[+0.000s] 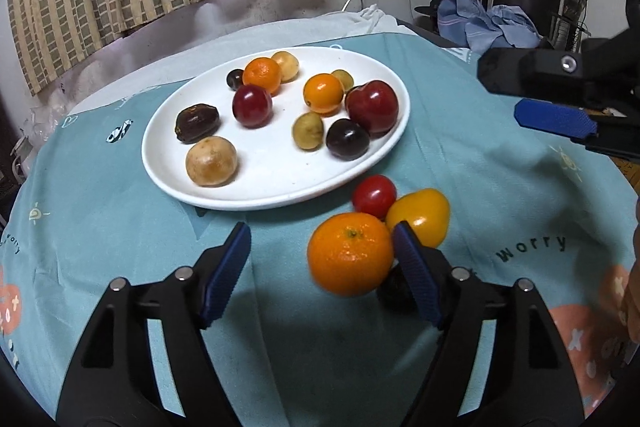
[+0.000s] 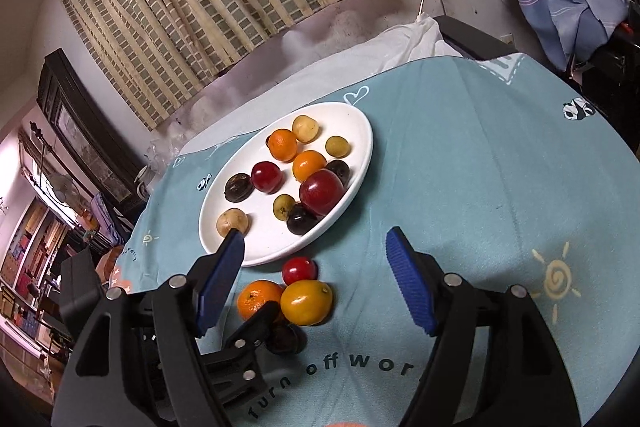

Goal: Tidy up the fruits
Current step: 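Grasp an orange with the left tool while the right tool grasps a yellow-orange fruit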

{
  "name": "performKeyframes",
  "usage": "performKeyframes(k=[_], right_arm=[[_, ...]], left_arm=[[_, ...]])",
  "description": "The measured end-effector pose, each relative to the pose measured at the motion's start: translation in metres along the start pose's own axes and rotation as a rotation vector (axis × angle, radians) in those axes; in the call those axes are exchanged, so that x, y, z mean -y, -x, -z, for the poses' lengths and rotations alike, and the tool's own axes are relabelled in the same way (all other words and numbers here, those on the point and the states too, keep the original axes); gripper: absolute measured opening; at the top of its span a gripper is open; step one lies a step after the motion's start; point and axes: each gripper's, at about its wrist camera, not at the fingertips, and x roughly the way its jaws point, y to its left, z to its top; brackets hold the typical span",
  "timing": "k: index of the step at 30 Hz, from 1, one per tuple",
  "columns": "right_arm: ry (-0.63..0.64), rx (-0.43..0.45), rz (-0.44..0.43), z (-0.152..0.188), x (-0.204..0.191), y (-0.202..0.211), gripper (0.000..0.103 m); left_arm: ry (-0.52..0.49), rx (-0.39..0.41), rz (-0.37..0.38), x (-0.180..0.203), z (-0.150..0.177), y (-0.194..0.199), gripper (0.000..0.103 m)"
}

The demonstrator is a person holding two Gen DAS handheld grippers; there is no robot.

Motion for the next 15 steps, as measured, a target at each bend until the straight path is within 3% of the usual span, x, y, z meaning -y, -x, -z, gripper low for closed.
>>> performKeyframes(k=[6, 10, 15], right_arm=[[-0.007, 0.003, -0.001, -0.001, 0.001, 0.001, 0.073], [-0.004, -0.001, -0.005, 0.000, 0.000, 0.001, 0.073], [0.045, -0.004, 0.007, 0.003, -0.007, -0.002, 0.074]], left_arm=[[0.043, -0.022, -0.091, -0.040, 0.018, 0.016, 0.079], [0.136, -0.029, -0.059, -0.070, 0.036, 0.031, 0.078], [0.131, -0.007, -0.037, -0.063, 0.034, 0.033, 0.077]])
